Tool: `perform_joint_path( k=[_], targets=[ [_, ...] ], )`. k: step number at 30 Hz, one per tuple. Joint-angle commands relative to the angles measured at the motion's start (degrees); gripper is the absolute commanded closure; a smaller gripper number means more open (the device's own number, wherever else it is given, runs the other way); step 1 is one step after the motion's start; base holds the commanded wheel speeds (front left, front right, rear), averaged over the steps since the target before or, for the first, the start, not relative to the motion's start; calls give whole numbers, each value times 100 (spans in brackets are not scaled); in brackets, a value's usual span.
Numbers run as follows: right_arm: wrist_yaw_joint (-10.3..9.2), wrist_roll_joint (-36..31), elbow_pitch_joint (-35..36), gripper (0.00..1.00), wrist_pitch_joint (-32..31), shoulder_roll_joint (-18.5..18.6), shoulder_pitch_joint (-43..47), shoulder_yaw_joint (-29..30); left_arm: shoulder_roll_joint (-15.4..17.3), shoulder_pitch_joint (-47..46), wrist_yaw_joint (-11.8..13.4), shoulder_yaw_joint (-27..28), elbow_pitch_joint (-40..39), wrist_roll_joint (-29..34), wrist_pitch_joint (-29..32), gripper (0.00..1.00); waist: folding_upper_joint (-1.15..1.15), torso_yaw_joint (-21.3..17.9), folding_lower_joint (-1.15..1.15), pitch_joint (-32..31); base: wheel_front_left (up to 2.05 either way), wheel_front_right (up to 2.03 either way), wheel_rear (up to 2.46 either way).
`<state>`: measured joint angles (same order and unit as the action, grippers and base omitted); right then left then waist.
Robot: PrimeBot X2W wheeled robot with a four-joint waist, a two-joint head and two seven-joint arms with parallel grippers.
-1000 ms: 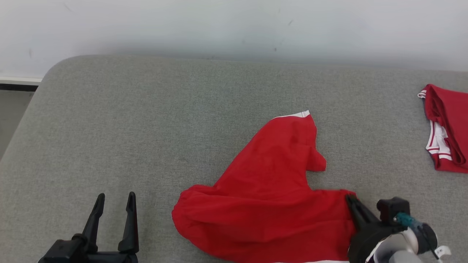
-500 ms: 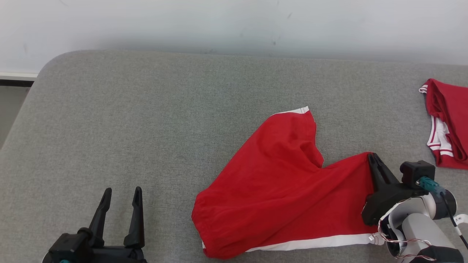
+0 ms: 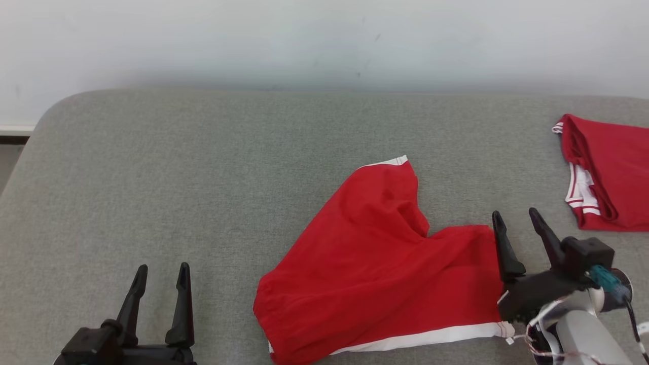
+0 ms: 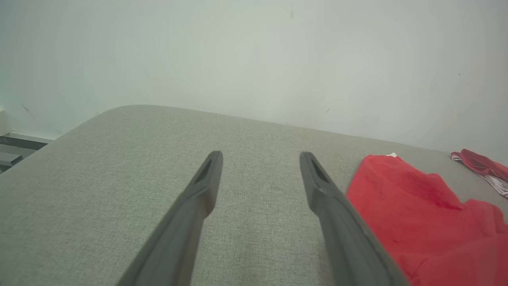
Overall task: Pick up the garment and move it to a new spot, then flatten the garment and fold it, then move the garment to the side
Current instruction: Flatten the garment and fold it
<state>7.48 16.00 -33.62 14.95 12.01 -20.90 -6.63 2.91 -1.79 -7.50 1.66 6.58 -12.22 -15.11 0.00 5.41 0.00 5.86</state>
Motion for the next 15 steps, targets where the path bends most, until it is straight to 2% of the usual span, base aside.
perform_joint_path(
  k=[1, 7, 15],
  targets=[
    [-1, -34, 272, 0, 26, -25, 281, 71, -1, 72, 9, 17, -25, 57, -2, 0, 0, -66, 0, -65, 0, 0, 0],
    [-1, -95, 1568, 0, 28, -226, 1215, 262, -1, 139, 9, 46, -33, 101, -1, 0, 0, -146, 0, -159, 0, 0, 0],
    [-1, -183, 2521, 0, 29, -519, 2096, 377, 3, 246, 9, 88, -16, 129, -1, 0, 0, -209, 0, -281, 0, 0, 0]
  ],
)
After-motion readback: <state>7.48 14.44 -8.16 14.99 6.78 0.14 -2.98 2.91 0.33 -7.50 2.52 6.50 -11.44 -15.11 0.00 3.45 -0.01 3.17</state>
